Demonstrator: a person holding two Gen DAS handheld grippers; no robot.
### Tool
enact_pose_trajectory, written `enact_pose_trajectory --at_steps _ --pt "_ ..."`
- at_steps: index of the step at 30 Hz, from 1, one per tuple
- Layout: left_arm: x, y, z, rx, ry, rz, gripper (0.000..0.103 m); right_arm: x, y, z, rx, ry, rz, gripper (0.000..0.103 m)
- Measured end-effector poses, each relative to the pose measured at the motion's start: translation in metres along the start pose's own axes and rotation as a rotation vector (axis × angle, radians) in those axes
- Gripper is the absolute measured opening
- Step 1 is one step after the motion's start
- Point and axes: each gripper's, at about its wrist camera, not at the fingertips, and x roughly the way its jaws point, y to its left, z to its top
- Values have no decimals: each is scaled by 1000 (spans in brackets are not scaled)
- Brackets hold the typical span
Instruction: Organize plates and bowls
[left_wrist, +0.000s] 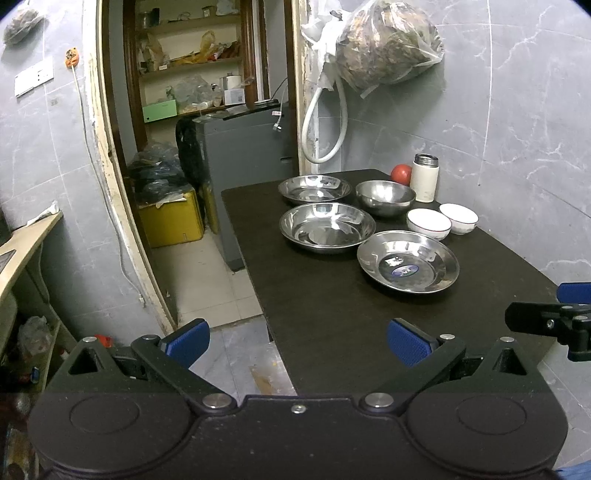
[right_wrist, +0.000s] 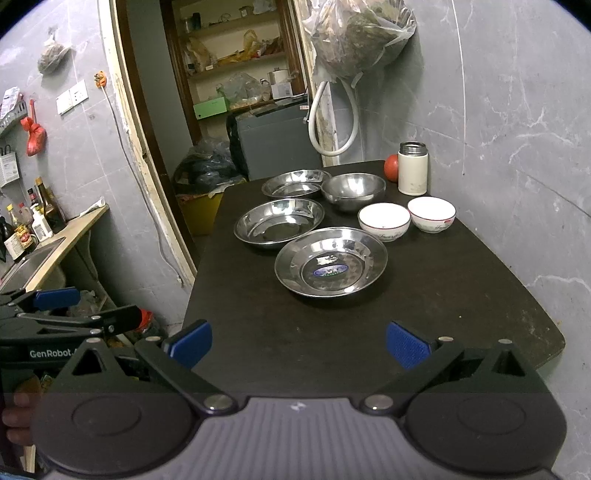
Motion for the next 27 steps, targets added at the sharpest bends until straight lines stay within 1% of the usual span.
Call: enact_pose_trajectory --at_steps 9,17,22,27 --pt "4 0 1 -2 5 0 102 0 0 0 0 0 1 103" --pt "14 10 1 -24 15 1 102 7 3 1 -5 6 -3 103" --pt "25 21 4 -88 36 1 102 12 2 4 -6 11 0 103" --pt "40 27 11 -167 63 24 102 24 -10 17 -7 17 11 103"
